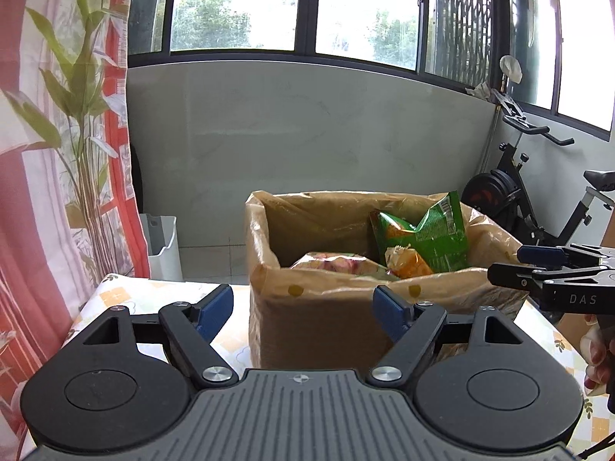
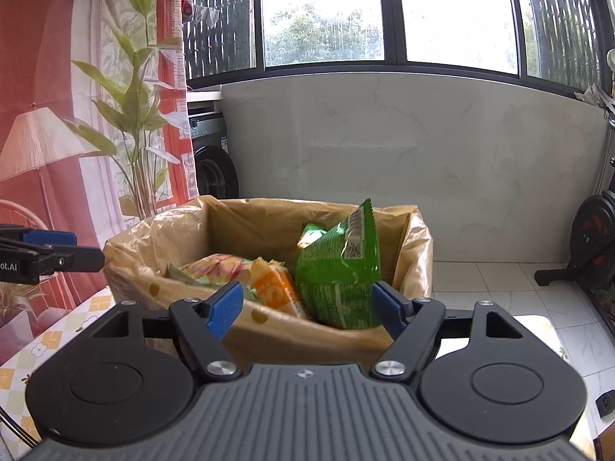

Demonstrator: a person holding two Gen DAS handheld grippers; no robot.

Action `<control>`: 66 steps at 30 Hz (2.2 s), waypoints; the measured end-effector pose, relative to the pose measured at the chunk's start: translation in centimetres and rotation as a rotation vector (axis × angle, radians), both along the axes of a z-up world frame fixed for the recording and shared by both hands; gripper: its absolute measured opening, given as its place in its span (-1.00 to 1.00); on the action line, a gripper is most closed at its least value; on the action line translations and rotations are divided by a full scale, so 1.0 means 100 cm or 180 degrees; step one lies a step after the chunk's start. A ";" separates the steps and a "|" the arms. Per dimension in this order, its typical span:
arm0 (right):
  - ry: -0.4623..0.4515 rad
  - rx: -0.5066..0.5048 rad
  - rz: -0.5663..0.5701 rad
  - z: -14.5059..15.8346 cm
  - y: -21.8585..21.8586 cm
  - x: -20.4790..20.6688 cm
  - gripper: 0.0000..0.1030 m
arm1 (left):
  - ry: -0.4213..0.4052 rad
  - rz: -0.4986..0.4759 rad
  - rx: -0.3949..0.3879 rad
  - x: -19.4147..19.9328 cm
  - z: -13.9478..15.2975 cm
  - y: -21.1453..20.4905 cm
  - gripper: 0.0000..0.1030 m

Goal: Organize snacks
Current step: 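Move both tools back down to the snack pile, then grasp the gold bean snack bag with the right tool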

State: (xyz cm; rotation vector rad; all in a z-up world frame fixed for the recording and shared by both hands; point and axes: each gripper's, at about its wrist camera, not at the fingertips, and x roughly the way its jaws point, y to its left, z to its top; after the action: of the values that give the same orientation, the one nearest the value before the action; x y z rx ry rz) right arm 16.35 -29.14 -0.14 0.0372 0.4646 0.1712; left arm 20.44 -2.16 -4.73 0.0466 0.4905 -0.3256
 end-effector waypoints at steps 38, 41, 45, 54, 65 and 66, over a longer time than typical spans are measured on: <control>0.0517 0.0097 0.0052 -0.093 0.048 -0.082 0.47 | 0.0720 0.0244 -0.0108 -0.083 -0.105 0.041 0.58; 0.0624 0.0086 0.0140 -0.104 0.055 -0.091 0.47 | 0.0791 0.0273 -0.0125 -0.090 -0.112 0.046 0.58; 0.0816 0.0042 0.0276 -0.120 0.067 -0.103 0.47 | 0.0841 0.0280 -0.0138 -0.097 -0.120 0.050 0.58; 0.1131 -0.0207 0.0656 -0.143 0.097 -0.120 0.47 | 0.0922 0.0306 -0.0202 -0.106 -0.130 0.055 0.58; 0.1455 -0.0706 0.1056 -0.156 0.107 -0.141 0.53 | 0.0957 0.0241 -0.0228 -0.108 -0.137 0.054 0.57; 0.1453 -0.0718 0.1068 -0.156 0.108 -0.139 0.55 | 0.0965 0.0233 -0.0231 -0.109 -0.138 0.054 0.57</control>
State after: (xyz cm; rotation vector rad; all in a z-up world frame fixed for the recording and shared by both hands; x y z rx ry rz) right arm 2.42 -18.29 -15.75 -0.2288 0.9434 0.4430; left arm 9.59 3.20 -18.49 -0.0924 0.7784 -0.2793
